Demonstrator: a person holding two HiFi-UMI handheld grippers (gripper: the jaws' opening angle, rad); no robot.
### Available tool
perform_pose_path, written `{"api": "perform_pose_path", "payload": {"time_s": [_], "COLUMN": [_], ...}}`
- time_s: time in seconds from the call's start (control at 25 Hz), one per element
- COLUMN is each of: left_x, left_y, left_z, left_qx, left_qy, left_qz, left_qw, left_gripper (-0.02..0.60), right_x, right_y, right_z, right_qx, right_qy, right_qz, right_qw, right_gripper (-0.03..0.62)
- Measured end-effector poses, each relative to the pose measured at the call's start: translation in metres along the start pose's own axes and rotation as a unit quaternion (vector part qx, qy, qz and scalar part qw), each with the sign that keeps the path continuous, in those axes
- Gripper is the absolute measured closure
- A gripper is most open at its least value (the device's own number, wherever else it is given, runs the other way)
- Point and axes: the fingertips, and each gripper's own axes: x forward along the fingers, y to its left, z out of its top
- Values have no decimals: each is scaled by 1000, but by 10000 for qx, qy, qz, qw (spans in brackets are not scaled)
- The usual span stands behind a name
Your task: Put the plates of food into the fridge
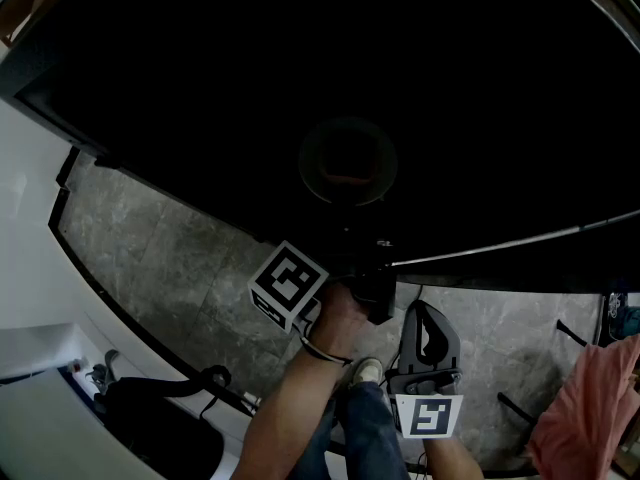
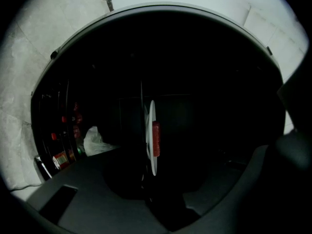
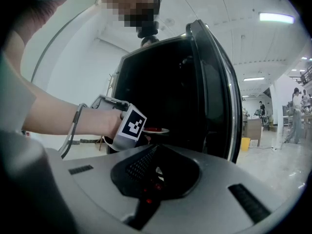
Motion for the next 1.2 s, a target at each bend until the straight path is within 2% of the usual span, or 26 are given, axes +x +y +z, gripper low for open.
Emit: {"api": "perform_pose_path", "payload": {"time_s": [0.12,0.36,0.56,1.2], "left_x": [-3,-13,-24,-61], "left_y": [-2,-2,-6,1], "left_z": [-2,-3,-3,-4], "left_qx": [6,-79,-141,-161], "left_qy": [24,-8,-44,-7], "left_qz": [-77,-141,-264,-279], "left_qw": [10000,9999,9995,9995], "left_gripper": [470,437,431,431], "right_x": [-2,-3,-5,-9], "right_y": [1,1,0,12], "right_z": [-1,1,1,5], "right_qx": [-24,-15,-5,-45], "right_qy": [27,-17,-17,-87], "right_qz": [16,17,-6,49], "right_qw": [10000,10000,10000,9999], "right_gripper": [583,583,583,583]}}
